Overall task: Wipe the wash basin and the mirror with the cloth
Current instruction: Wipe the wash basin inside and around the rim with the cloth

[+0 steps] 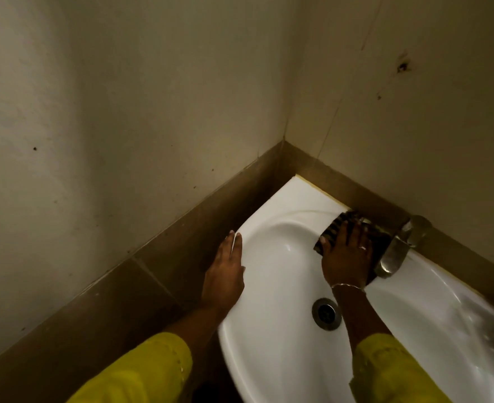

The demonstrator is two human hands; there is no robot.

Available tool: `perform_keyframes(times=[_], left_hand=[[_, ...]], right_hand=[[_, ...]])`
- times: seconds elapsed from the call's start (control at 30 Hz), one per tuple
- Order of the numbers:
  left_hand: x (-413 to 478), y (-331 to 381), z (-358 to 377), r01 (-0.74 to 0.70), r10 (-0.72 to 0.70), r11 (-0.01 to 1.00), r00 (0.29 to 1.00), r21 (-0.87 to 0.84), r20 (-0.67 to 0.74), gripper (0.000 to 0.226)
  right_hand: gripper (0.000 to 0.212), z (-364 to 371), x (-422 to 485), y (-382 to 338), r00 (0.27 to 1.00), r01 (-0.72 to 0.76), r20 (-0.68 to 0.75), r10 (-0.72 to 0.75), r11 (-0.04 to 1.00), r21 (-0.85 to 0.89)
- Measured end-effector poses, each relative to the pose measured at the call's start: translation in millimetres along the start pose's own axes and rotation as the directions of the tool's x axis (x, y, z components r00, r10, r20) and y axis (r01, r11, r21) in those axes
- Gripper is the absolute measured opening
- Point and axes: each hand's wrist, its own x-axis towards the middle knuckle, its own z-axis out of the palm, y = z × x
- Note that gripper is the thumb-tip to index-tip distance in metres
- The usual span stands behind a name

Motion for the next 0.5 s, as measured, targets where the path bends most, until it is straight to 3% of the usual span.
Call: perform_keyframes(times=[0.17, 0.23, 0.37, 0.5], left_hand=[[-0.9, 0.5, -0.2, 0.004, -0.004, 1.0, 1.0, -0.004, 0.005, 0.069], [-1.4, 0.8, -1.1, 0.004, -0.004, 1.0, 1.0, -0.01, 0.009, 0.069], [-0.2, 1.4, 1.9, -0.013, 0.013, 1.0, 1.0, 0.003, -0.015, 0.071], [0.7, -0.9, 3.5, -0.009, 0.009, 0.999, 1.0, 0.034, 0.013, 0.076]], right_hand=[[0.074, -3.7, 24.8, -34.3, 0.971, -0.238, 0.034, 0.236, 0.964, 0.114], [0.073, -0.9, 31.6, -47.1, 0.97, -0.244, 0.03, 0.242, 0.96, 0.135], [0.075, 10.9, 43.9, -78.2, 0.999, 0.006, 0.034, -0.009, 0.994, 0.11], [0.075, 9.5, 63.9, -95.9, 0.953, 0.274, 0.108, -0.282, 0.958, 0.082]])
